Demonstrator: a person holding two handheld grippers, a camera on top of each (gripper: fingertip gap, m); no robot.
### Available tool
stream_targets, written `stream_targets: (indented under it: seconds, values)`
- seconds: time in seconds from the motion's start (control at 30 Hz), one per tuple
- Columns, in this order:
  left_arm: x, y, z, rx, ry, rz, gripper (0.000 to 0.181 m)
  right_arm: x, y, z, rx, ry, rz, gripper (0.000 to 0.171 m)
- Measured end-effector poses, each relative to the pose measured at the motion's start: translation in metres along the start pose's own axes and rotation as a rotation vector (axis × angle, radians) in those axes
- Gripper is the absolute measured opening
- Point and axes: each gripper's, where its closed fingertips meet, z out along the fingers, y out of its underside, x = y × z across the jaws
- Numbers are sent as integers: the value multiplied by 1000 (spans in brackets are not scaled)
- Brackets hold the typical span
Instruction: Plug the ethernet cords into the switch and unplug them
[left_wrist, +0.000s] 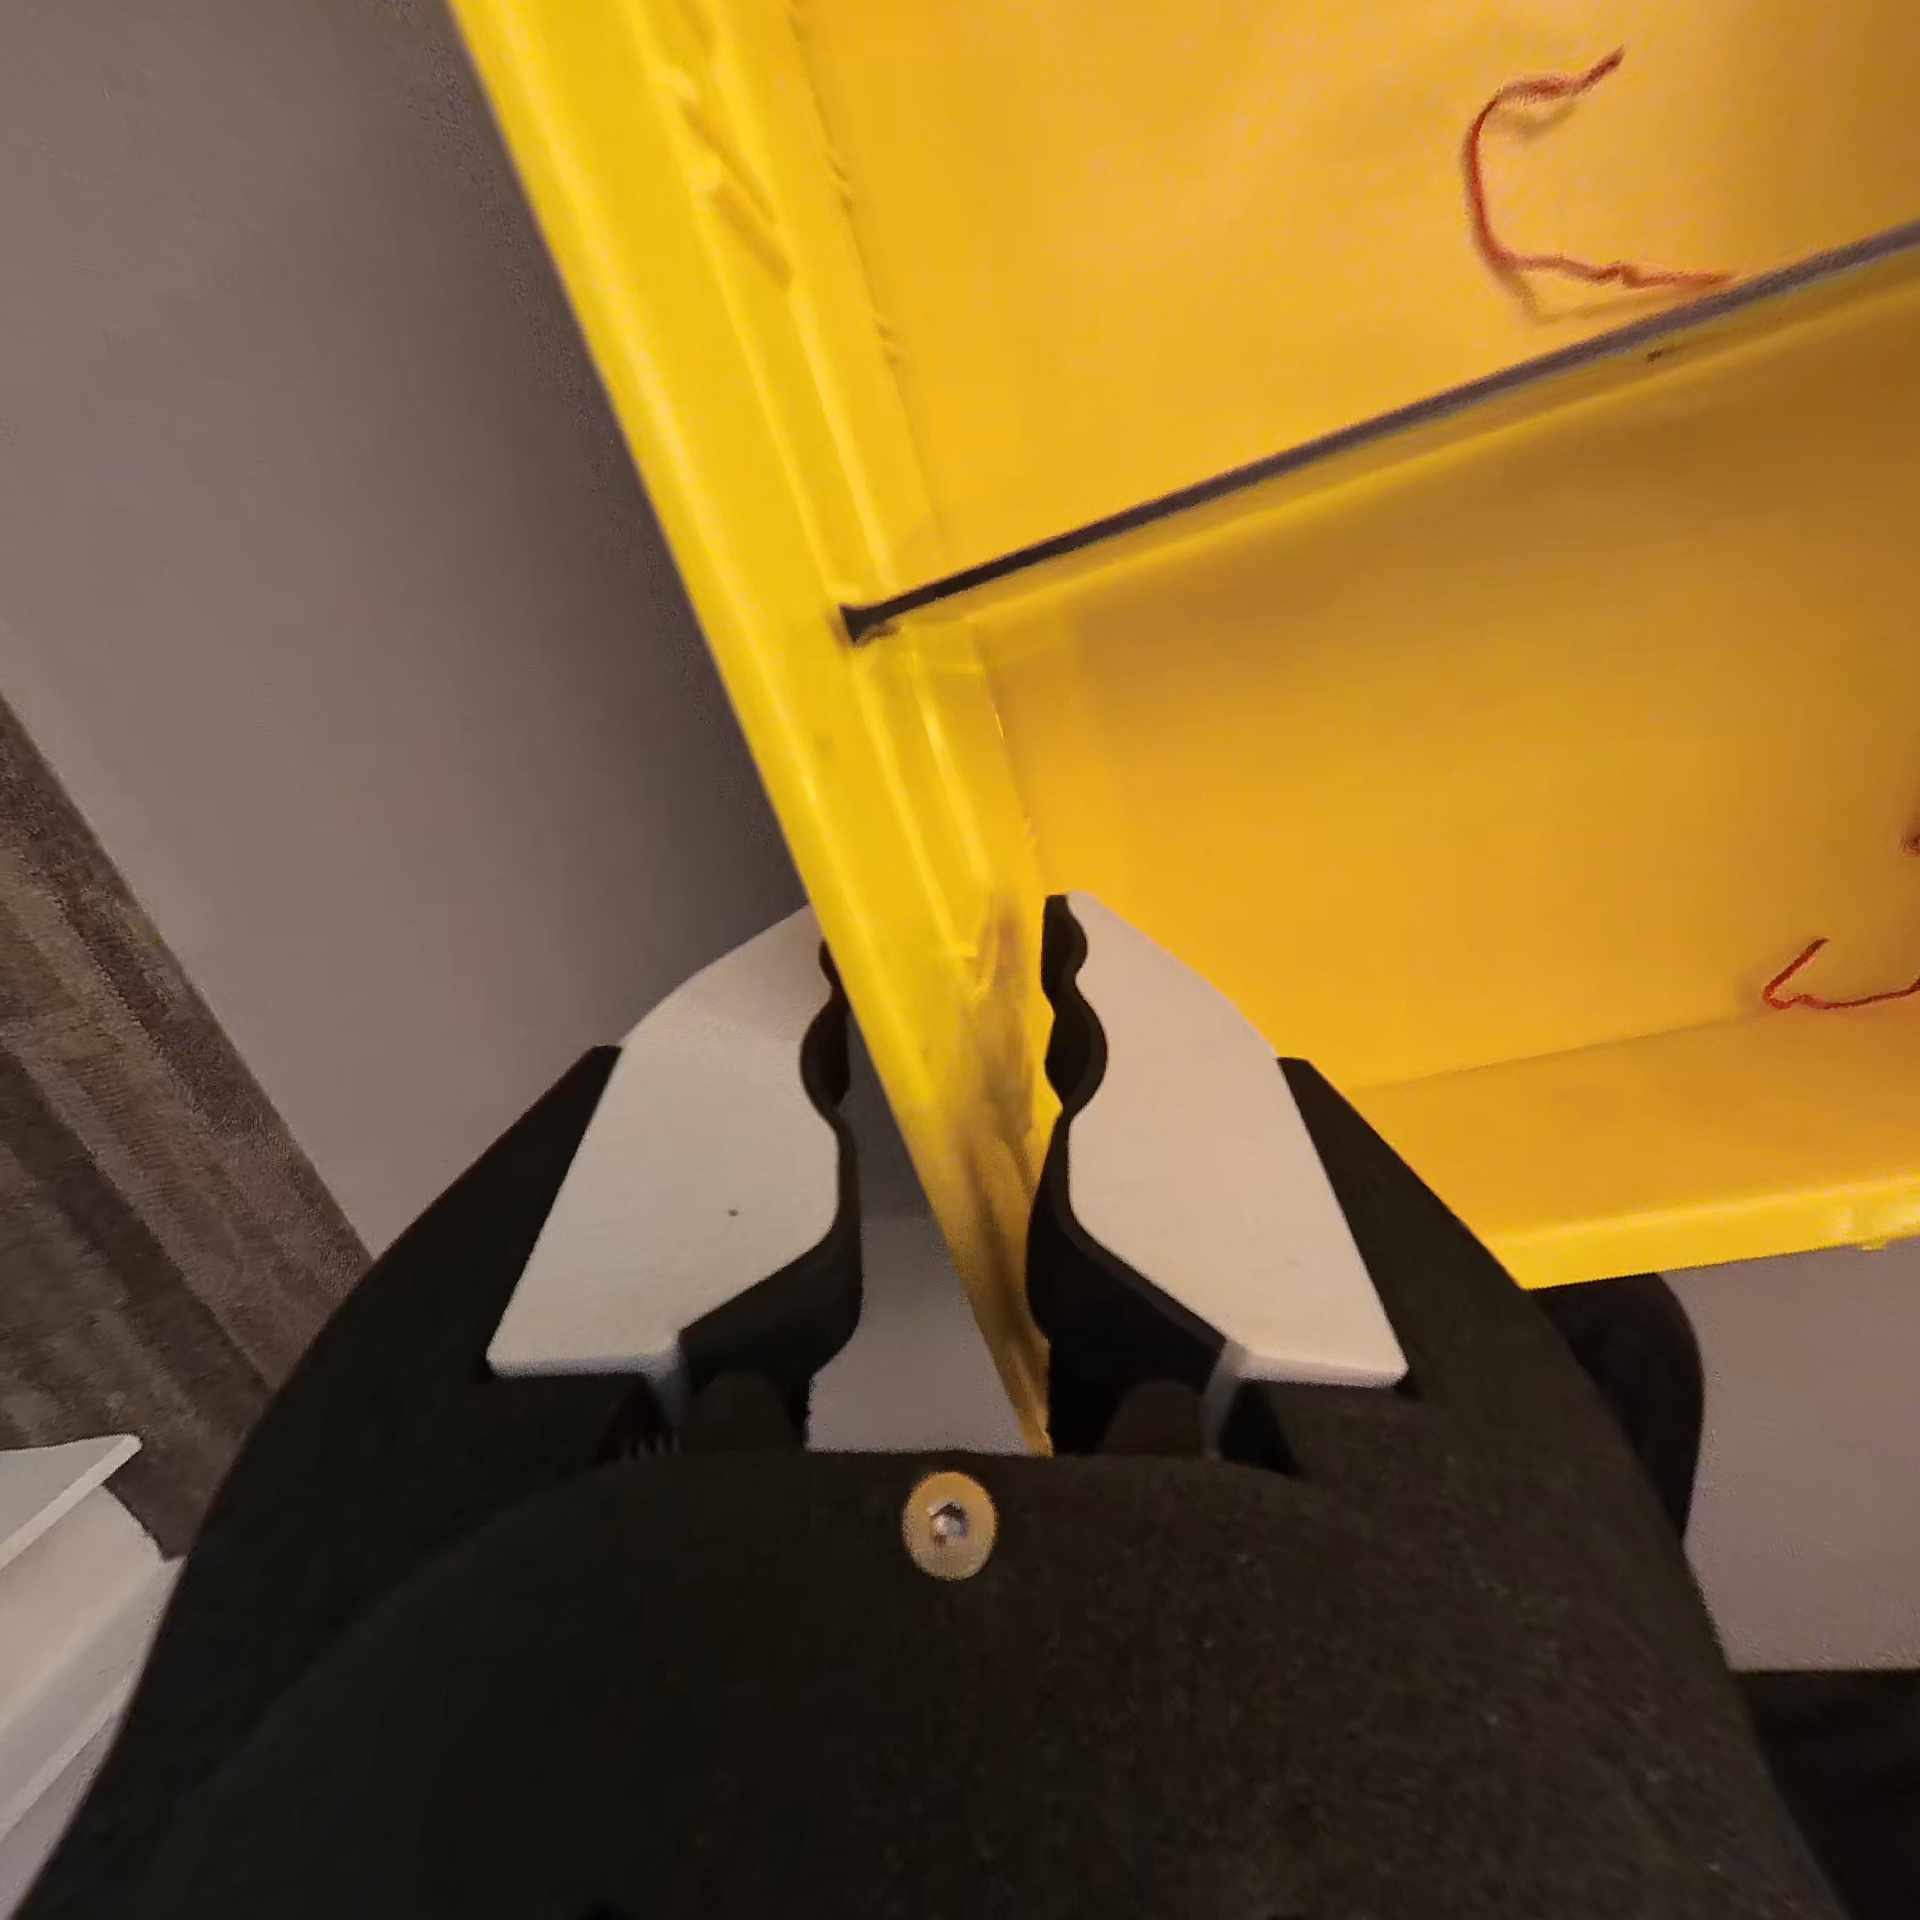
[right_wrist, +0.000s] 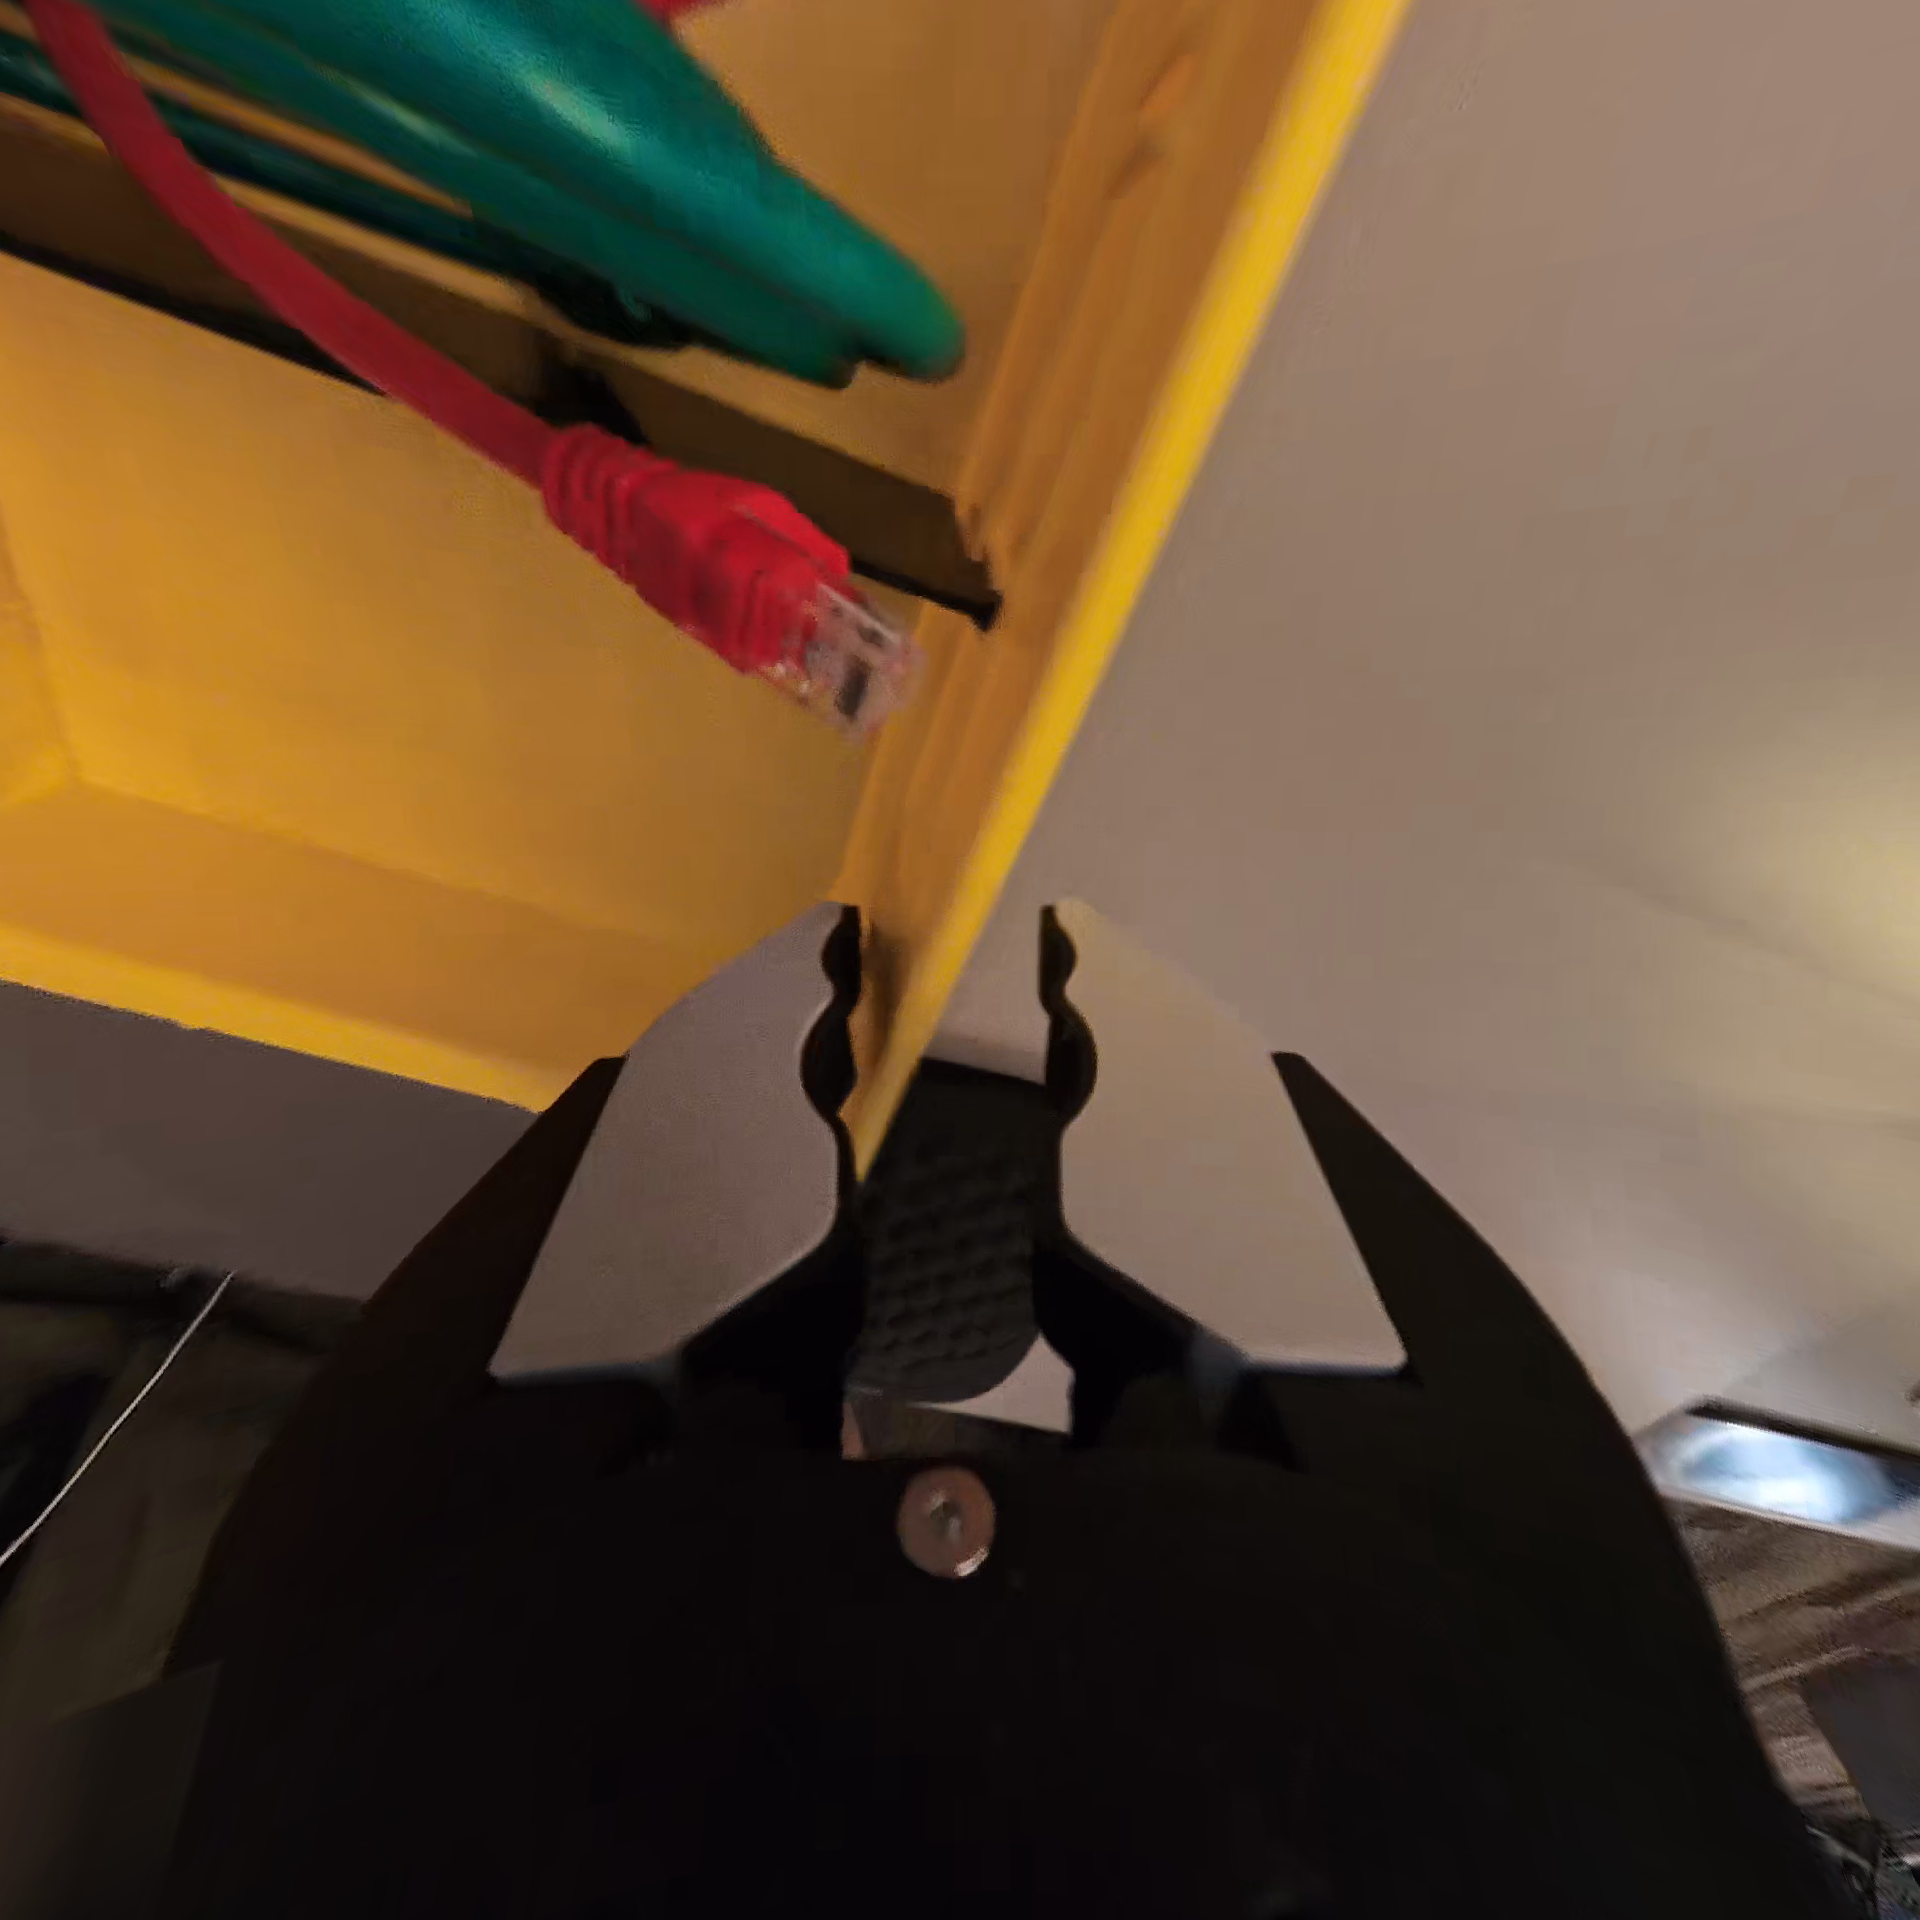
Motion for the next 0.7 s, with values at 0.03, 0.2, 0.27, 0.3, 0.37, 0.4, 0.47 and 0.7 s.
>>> stream_targets:
  seconds: [0.03,0.2,0.27,0.3,0.37,0.4,0.47,0.7]
  values:
    - [0,-3,-4,23,-6,-2,38,5,-4,-11,55,49,0,39]
    - [3,-9,-13,54,-13,20,41,24,-28,-104,515,325,21,36]
    - [3,-10,-12,43,-19,21,40,29,-32,-150,729,423,67,35]
    - [2,-11,-11,37,-29,24,40,30,-31,-169,823,466,87,35]
    - [2,-13,-10,31,-32,27,40,33,-26,-203,972,564,112,35]
    - [3,-13,-9,27,-26,31,40,33,-23,-217,1036,613,121,32]
    - [5,-12,-8,15,-12,40,40,33,-17,-236,1132,691,129,27]
    - [5,-4,-2,-33,-6,58,36,33,-16,-240,1134,756,125,26]
